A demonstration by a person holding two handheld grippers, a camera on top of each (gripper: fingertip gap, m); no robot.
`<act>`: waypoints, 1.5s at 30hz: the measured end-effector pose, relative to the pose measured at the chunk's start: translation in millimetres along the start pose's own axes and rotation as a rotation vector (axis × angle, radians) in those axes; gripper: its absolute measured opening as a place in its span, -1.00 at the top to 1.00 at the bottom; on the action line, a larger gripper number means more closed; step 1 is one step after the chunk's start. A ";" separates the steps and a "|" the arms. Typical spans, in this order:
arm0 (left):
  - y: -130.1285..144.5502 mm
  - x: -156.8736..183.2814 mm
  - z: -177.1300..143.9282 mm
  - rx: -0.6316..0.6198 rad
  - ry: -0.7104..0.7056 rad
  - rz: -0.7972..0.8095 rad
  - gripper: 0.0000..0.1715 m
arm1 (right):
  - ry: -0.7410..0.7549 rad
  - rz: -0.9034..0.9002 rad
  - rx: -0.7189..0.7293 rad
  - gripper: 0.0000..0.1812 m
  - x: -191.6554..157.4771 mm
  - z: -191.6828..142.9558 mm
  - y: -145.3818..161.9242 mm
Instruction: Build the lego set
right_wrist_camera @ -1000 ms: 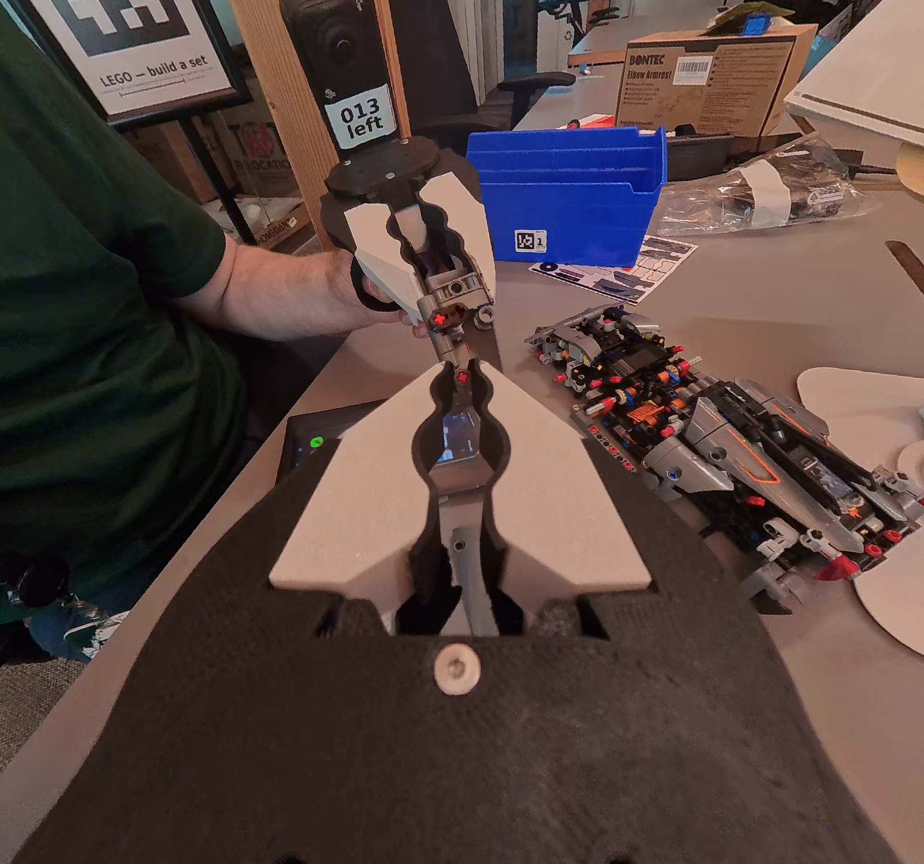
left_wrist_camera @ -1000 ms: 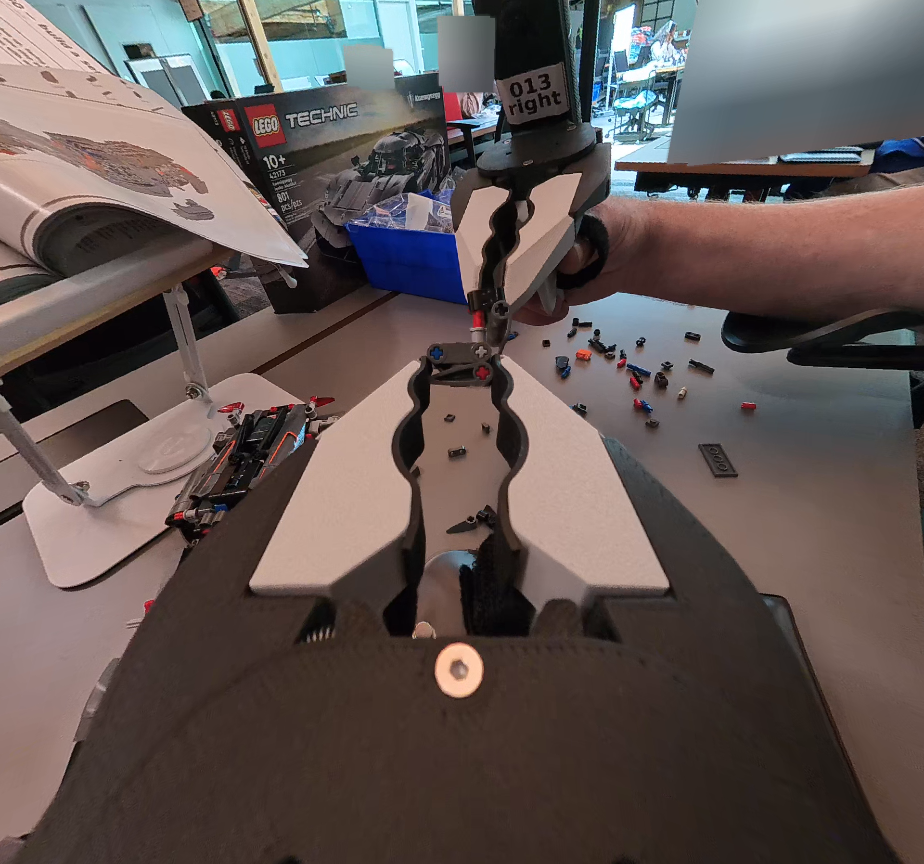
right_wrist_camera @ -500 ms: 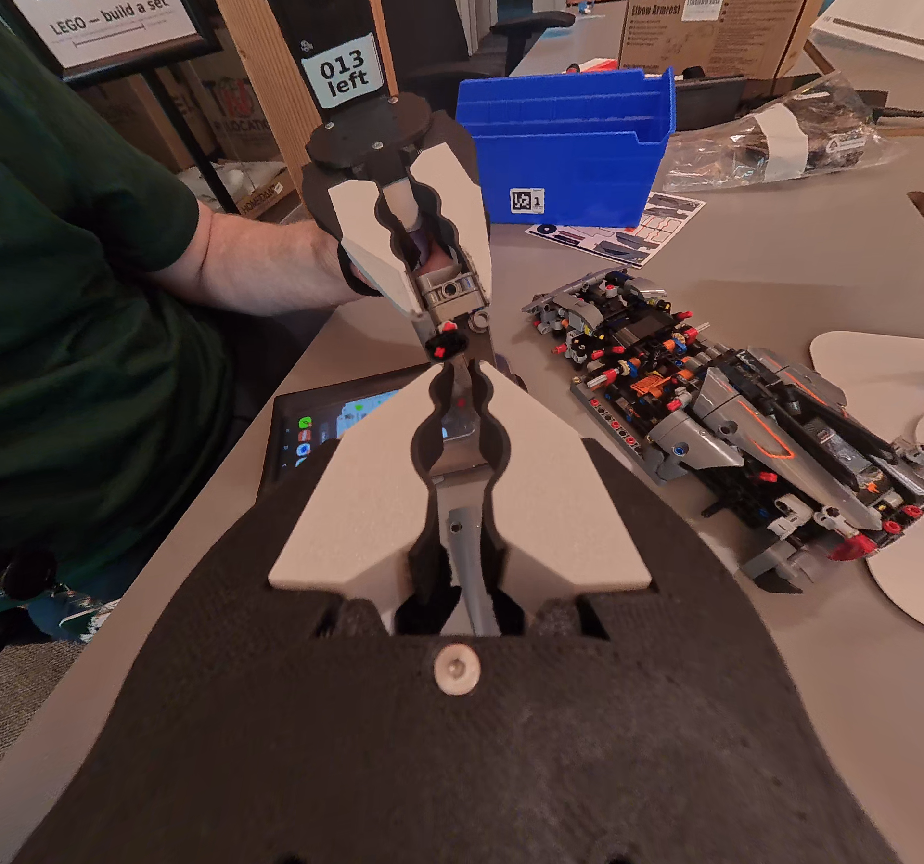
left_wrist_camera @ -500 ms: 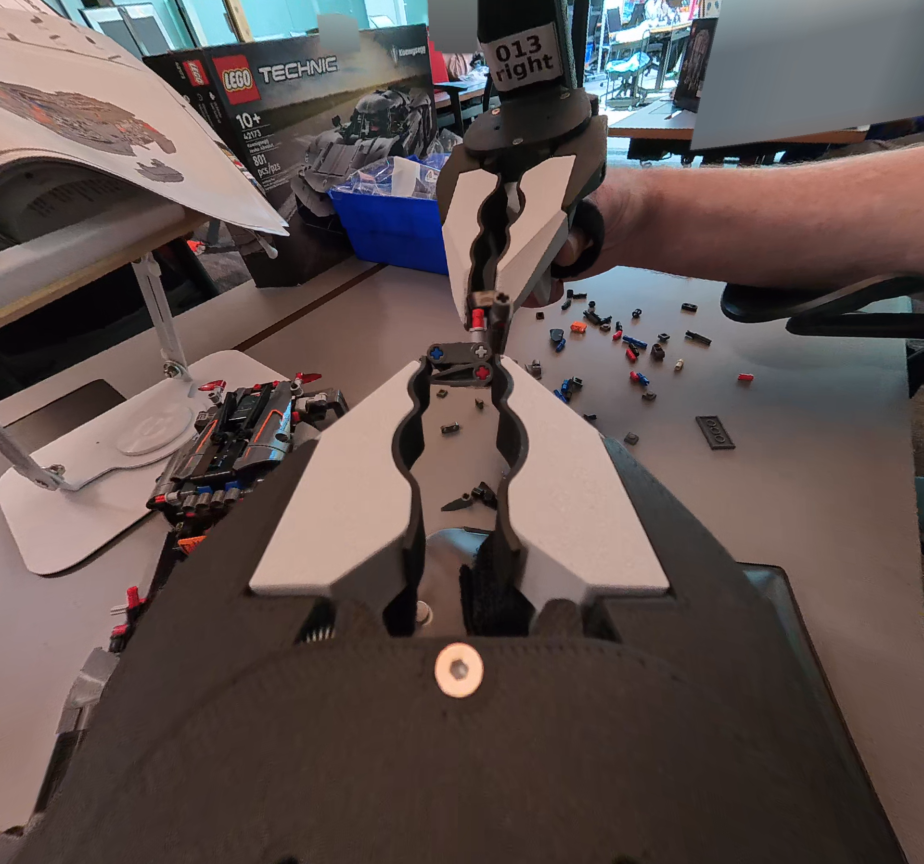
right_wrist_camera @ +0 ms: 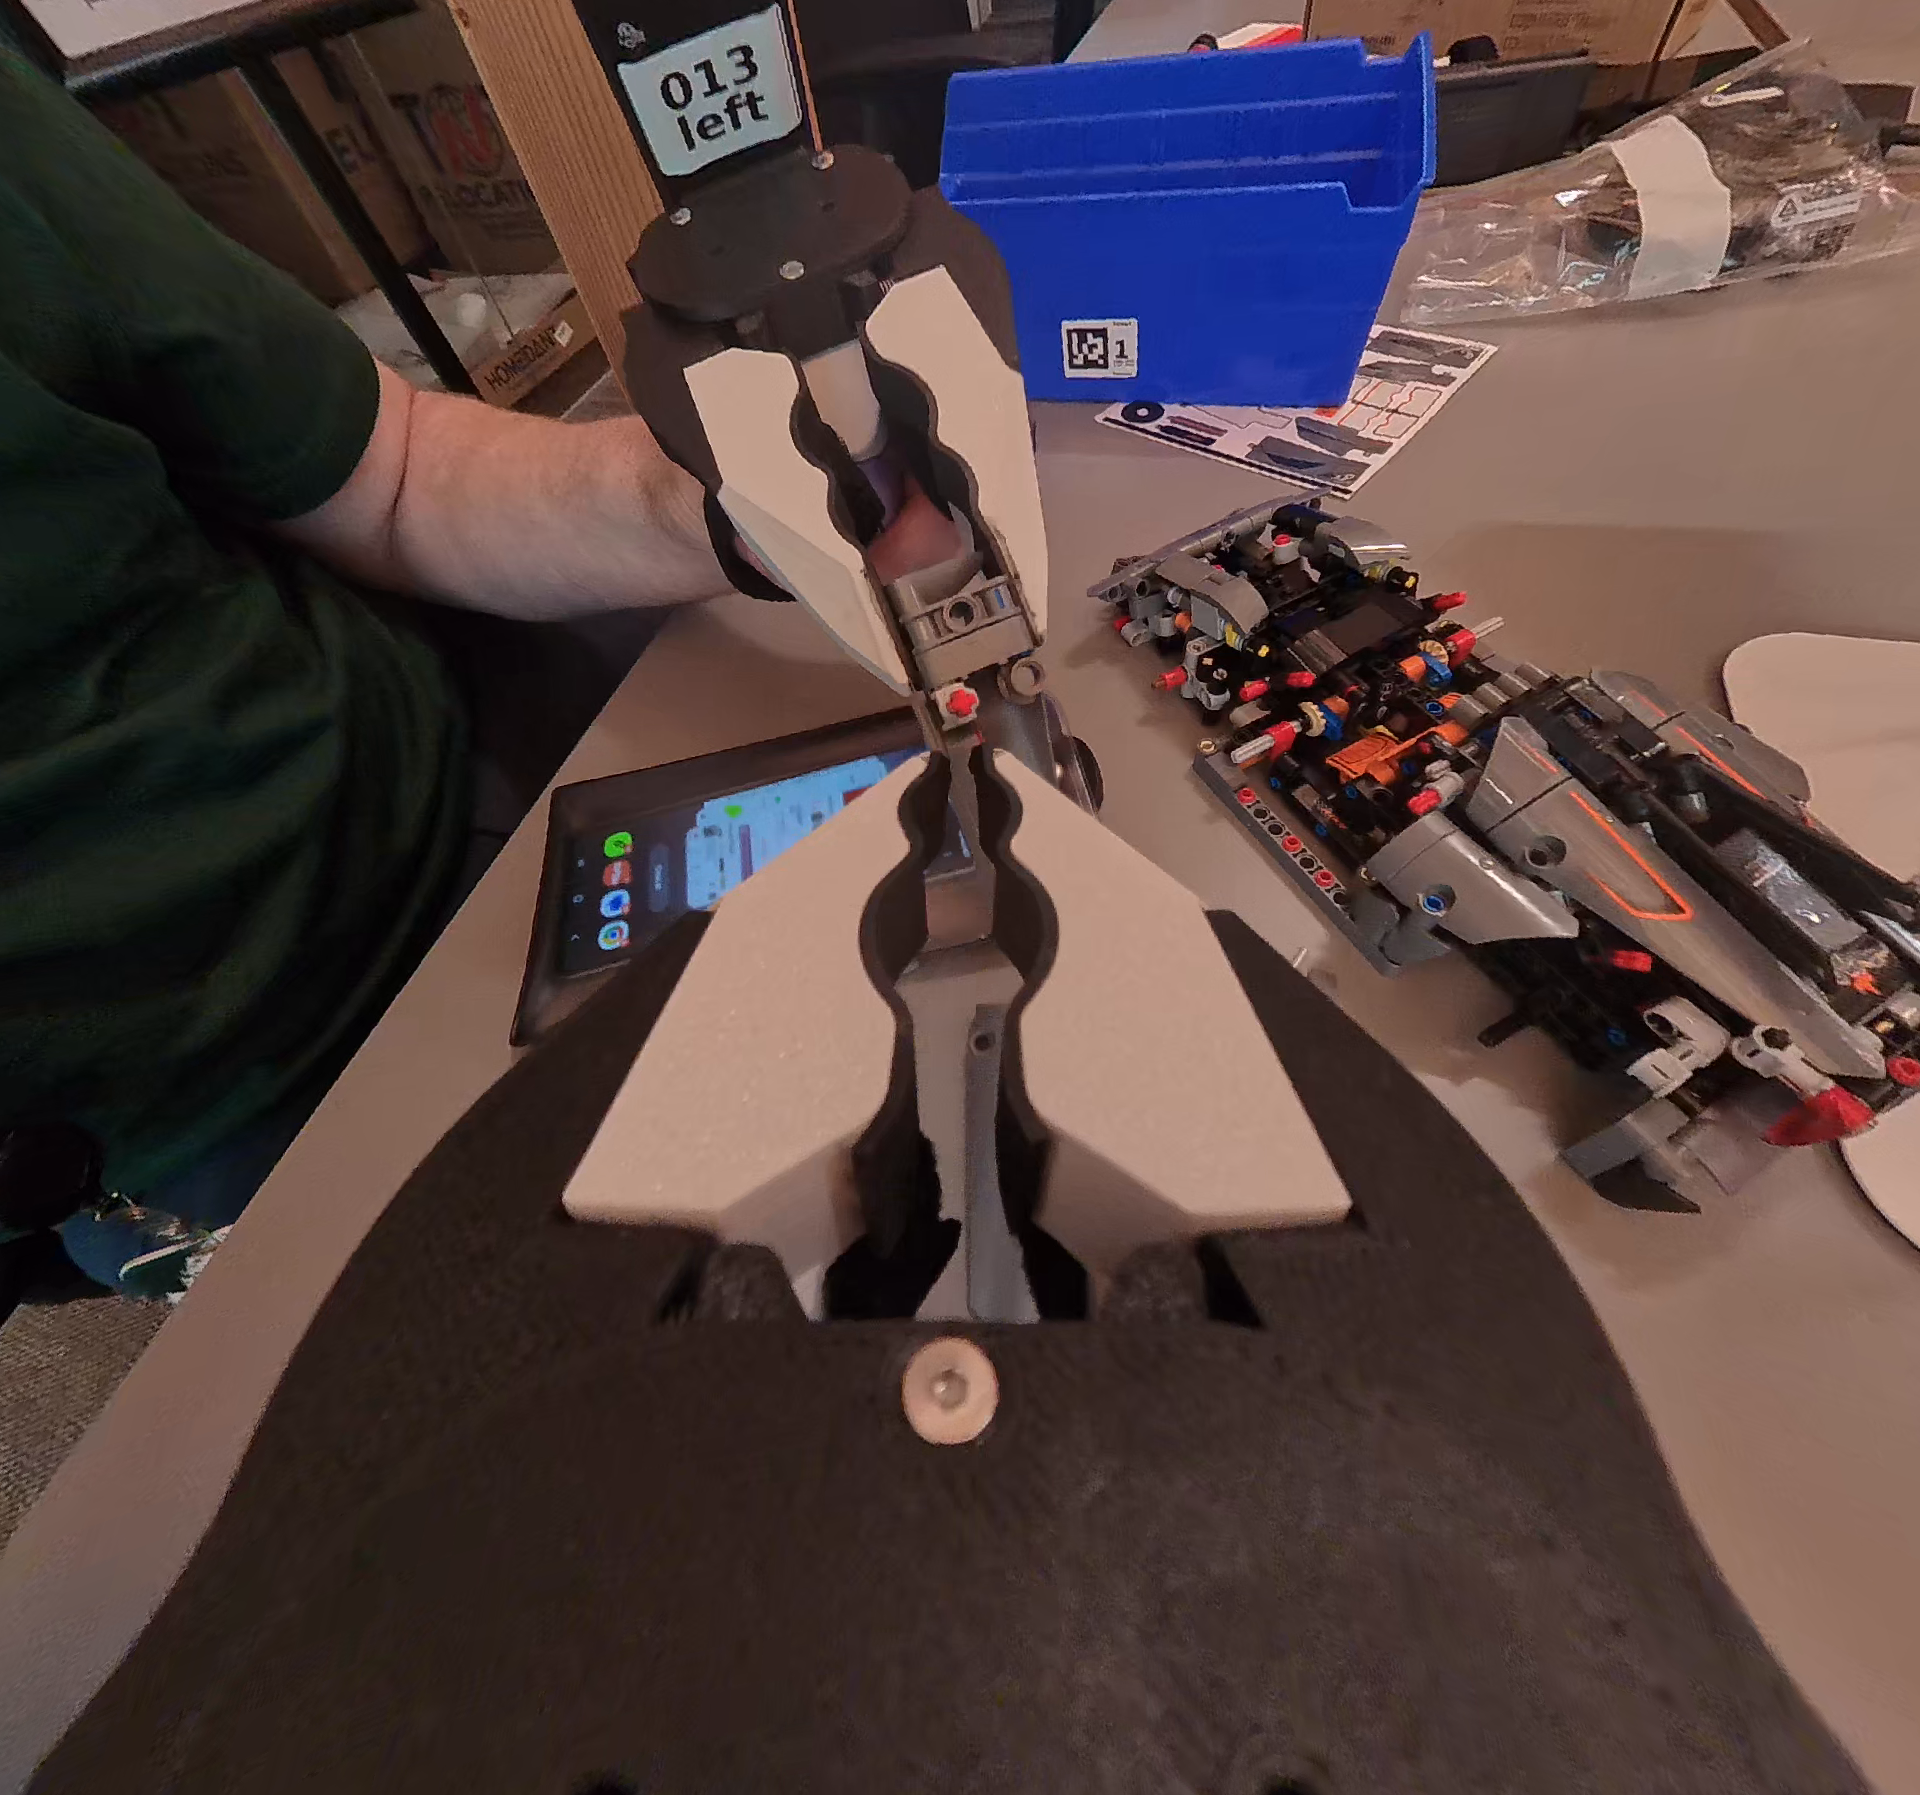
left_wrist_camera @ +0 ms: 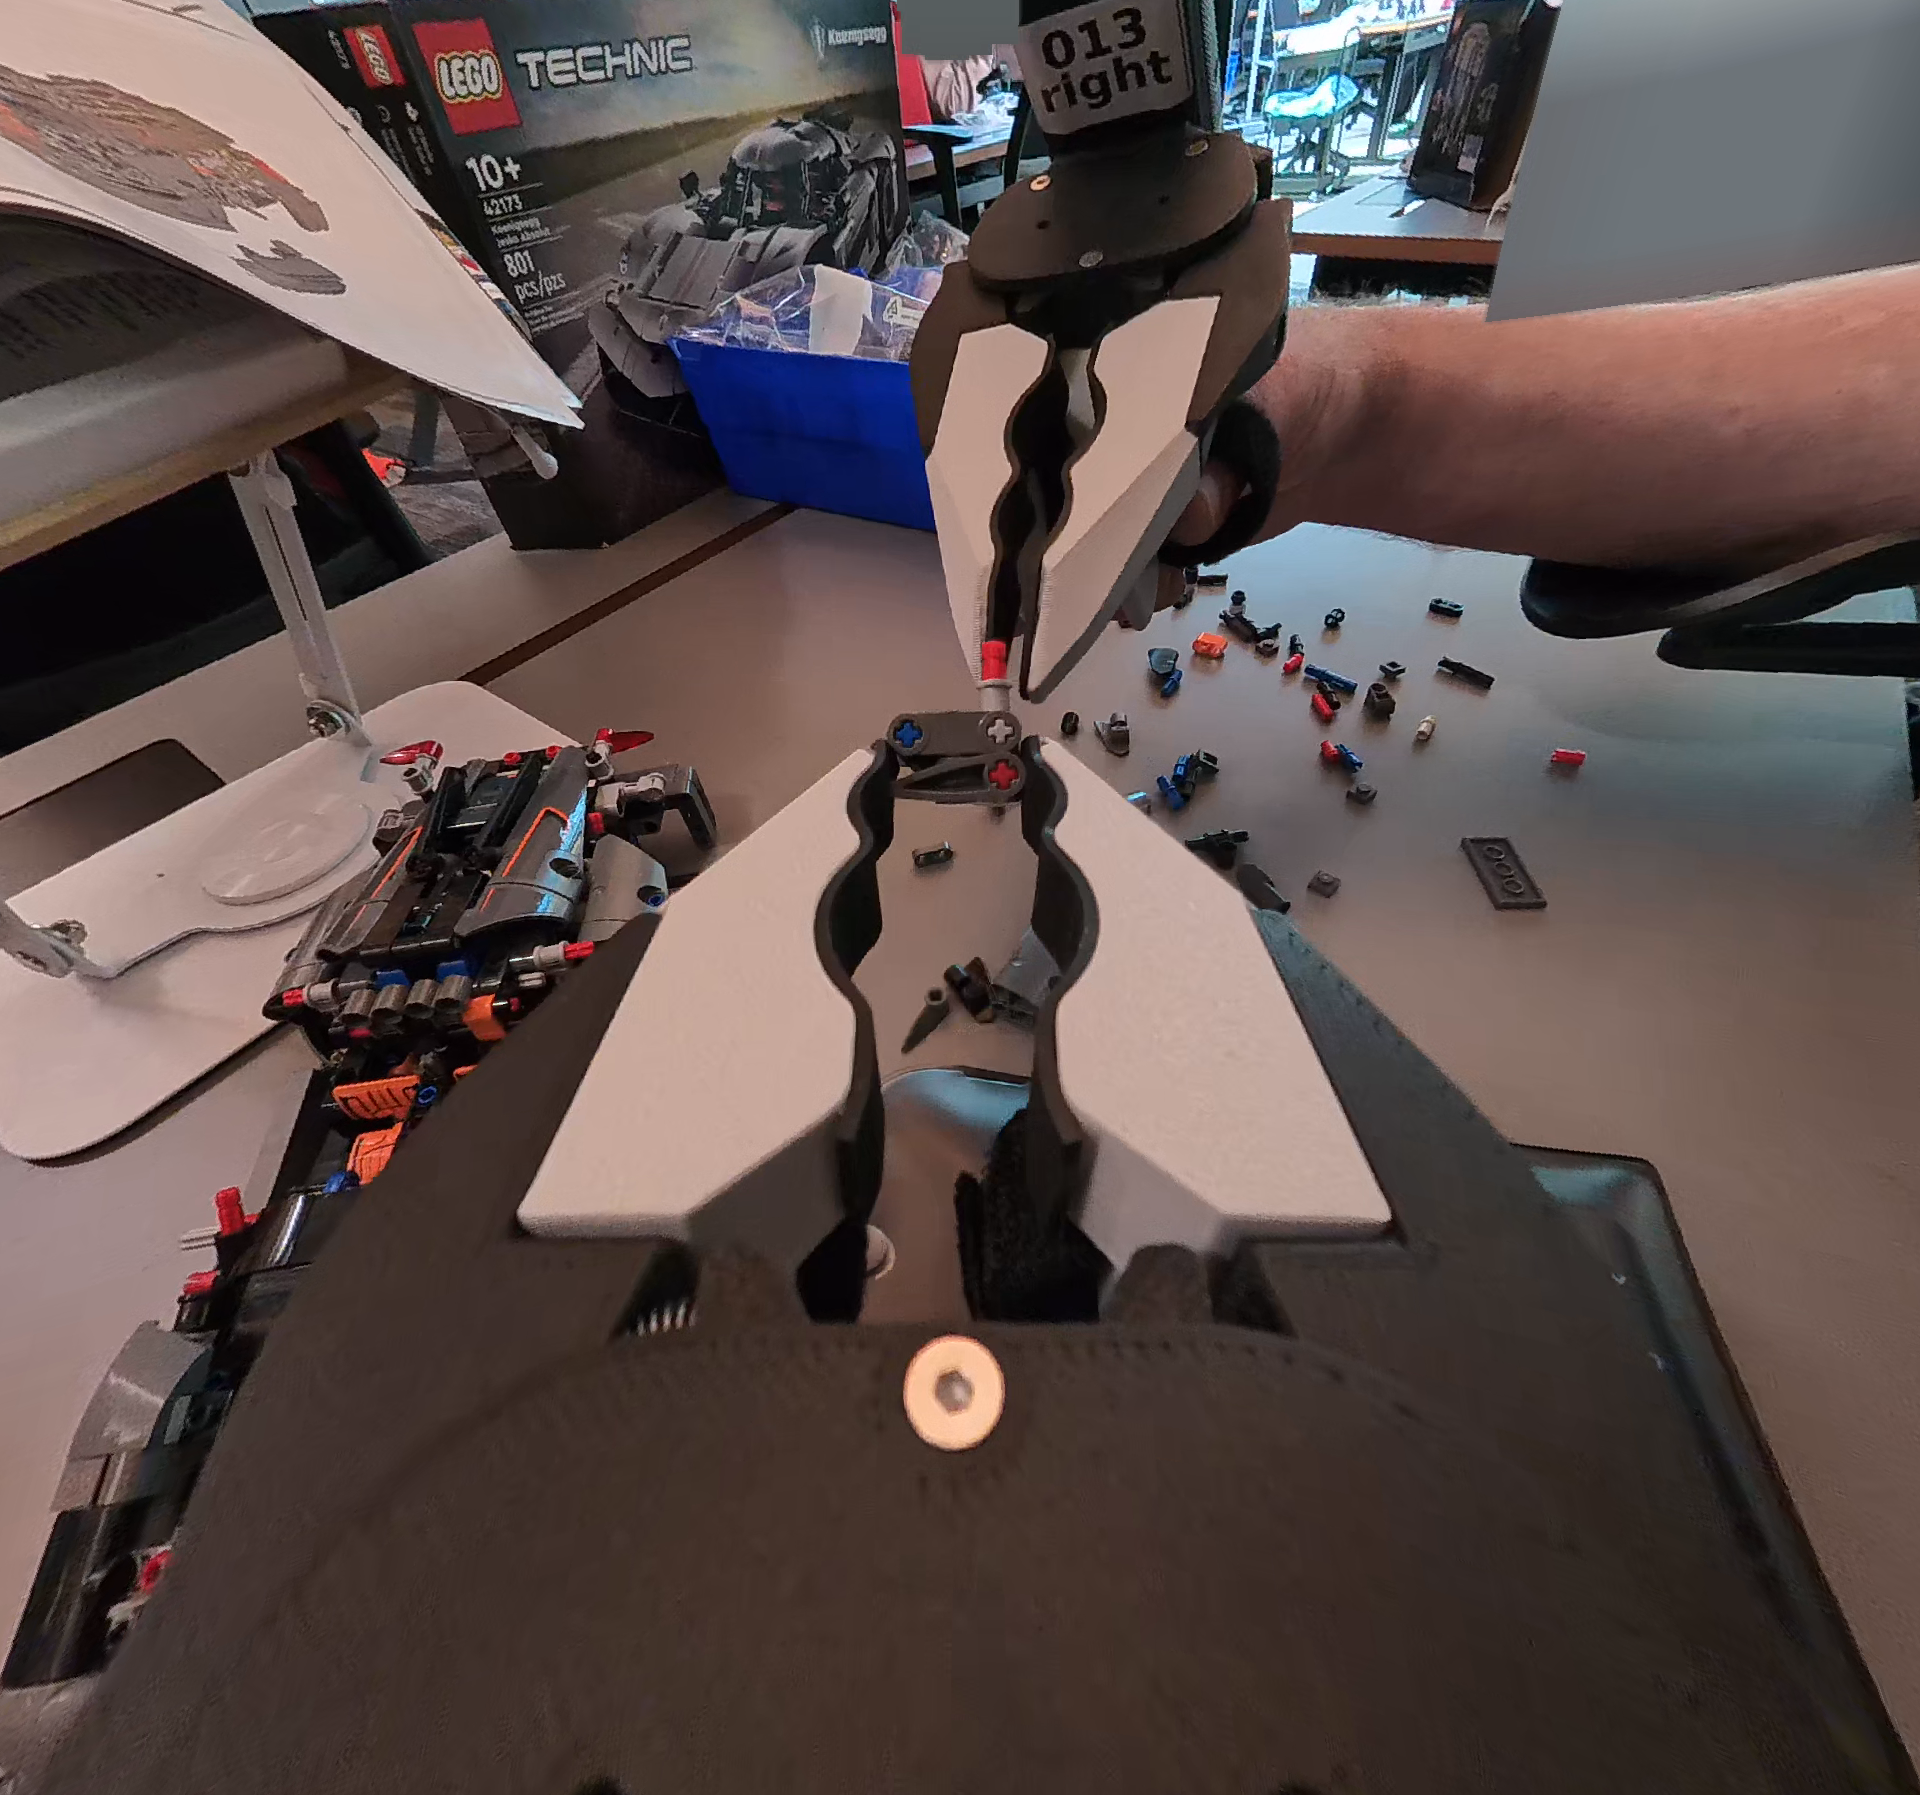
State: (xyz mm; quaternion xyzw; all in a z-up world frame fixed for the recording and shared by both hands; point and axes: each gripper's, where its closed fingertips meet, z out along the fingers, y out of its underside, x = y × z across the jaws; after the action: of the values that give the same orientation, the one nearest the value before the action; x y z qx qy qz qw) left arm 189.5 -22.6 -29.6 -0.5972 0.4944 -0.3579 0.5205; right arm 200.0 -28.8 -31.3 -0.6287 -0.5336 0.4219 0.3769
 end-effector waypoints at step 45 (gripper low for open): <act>21.0 -3.0 -4.8 -0.080 0.008 0.014 0.73 | -0.267 -0.093 -0.698 0.94 -64.9 11.6 121.7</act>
State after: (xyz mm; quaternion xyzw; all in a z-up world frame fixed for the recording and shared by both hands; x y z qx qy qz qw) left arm 179.6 -20.4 -48.9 -0.6128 0.5144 -0.3366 0.4966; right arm 227.3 -110.5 -139.6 -0.6337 -0.7177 0.2755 0.0858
